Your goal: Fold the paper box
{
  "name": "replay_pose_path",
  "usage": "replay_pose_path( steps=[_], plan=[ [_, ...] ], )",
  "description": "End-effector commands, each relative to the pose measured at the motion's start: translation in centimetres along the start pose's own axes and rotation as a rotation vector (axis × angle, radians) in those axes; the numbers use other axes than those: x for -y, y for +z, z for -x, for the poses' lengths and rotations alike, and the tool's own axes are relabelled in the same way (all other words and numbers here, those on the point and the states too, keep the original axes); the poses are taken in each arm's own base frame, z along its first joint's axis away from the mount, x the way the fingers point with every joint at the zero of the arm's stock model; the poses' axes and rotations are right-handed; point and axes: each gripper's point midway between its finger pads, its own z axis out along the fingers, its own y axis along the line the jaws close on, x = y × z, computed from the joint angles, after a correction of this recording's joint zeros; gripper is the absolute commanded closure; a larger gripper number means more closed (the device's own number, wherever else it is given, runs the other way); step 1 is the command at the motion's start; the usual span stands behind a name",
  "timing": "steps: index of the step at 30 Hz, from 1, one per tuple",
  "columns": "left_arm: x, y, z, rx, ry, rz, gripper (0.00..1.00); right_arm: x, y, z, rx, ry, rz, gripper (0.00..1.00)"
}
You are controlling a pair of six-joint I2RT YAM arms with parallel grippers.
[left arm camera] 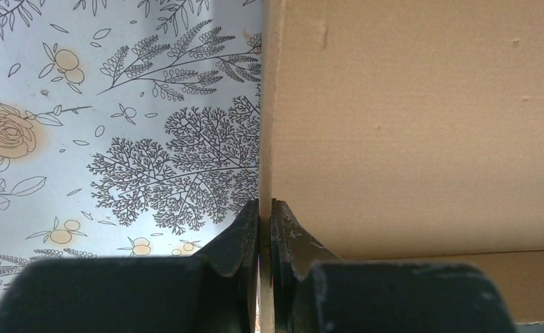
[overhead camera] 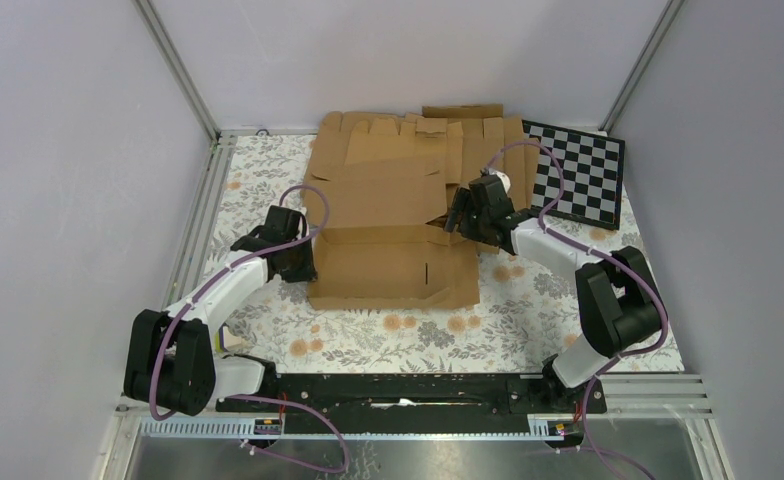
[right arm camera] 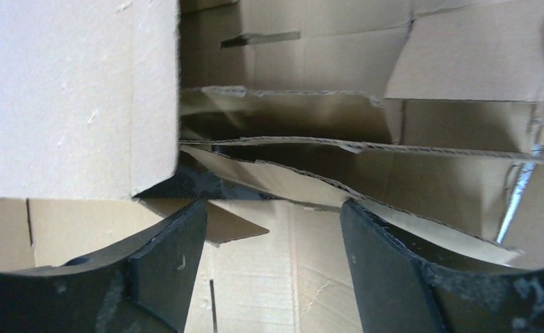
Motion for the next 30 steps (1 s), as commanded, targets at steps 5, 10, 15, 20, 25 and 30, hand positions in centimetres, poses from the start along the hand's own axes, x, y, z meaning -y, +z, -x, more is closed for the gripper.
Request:
replay_pose_path(
  steps=[5, 10, 15, 20, 25, 30],
  plan=[
    [1.2, -0.2, 1.4, 0.06, 0.019, -0.063, 1.0, -3.8, -2.3, -2.6, -0.11, -0.106, 0.222, 0.35],
    [1.4, -0.2, 1.3, 0.056, 0.022, -0.067, 1.0, -4.8, -2.1, -4.0, -0.16, -0.136, 0.253, 0.36],
    [1.5, -0.2, 1.3, 0.058, 0.028, -0.068, 1.0, -5.8, -1.4, -3.9, -0.17, -0.154, 0.27, 0.36],
    [1.6, -0.1, 1.1, 0.05, 0.028, -0.067, 1.0, -6.8, -0.6, -4.0, -0.186, -0.165, 0.284, 0.35],
    [1.7, 0.0, 1.1, 0.048, 0.031, -0.069, 1.0, -6.9, 0.0, -4.2, -0.196, -0.166, 0.278, 0.31],
    [1.9, 0.2, 0.9, 0.037, 0.037, -0.074, 1.0, -6.7, 0.5, -4.1, -0.19, -0.149, 0.254, 0.25]
  ],
)
